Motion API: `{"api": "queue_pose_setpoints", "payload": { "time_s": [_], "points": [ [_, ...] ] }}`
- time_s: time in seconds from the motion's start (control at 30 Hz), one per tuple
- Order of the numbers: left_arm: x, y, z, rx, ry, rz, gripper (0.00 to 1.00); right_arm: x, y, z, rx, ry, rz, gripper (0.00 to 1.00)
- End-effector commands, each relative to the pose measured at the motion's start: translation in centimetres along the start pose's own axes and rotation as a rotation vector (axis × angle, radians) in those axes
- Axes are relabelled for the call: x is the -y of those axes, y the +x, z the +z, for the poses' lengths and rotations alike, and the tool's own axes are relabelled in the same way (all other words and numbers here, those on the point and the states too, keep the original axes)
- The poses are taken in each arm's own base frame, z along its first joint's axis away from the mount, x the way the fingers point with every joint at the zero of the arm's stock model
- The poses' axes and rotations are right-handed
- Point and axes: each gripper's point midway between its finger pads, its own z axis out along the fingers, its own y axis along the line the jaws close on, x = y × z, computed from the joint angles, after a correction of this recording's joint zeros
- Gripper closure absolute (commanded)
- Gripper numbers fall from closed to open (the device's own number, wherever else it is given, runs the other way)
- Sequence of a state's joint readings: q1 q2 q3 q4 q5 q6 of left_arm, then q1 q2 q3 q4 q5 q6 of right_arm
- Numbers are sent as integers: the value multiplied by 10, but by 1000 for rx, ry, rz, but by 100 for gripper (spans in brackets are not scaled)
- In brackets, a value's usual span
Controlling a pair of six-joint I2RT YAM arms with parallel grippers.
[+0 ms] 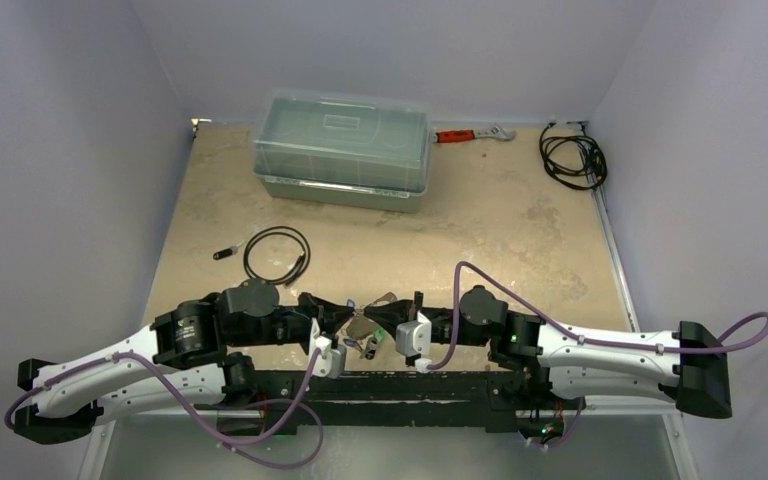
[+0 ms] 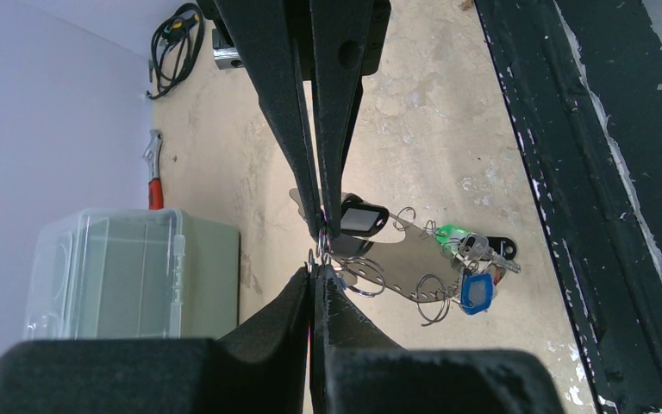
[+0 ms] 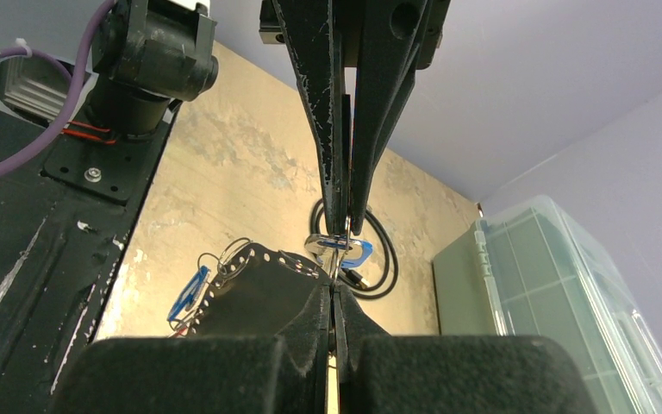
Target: Put the keys on the keyring
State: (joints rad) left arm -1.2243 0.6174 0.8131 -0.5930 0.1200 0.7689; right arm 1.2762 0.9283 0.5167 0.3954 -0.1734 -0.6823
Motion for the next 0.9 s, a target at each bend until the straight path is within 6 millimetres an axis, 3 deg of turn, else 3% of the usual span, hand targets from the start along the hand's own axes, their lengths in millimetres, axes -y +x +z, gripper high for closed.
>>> {"api": "queue_pose_setpoints", "payload": {
  "time_s": [0.0,0.87],
  "points": [
    [-2,-7,0,32,-7,-12,100,25,-28,-2,76,80,-29,100],
    [1,6,7,-15,-5,-10,100,28,-32,-5,83,90,-19,100]
  ]
}}
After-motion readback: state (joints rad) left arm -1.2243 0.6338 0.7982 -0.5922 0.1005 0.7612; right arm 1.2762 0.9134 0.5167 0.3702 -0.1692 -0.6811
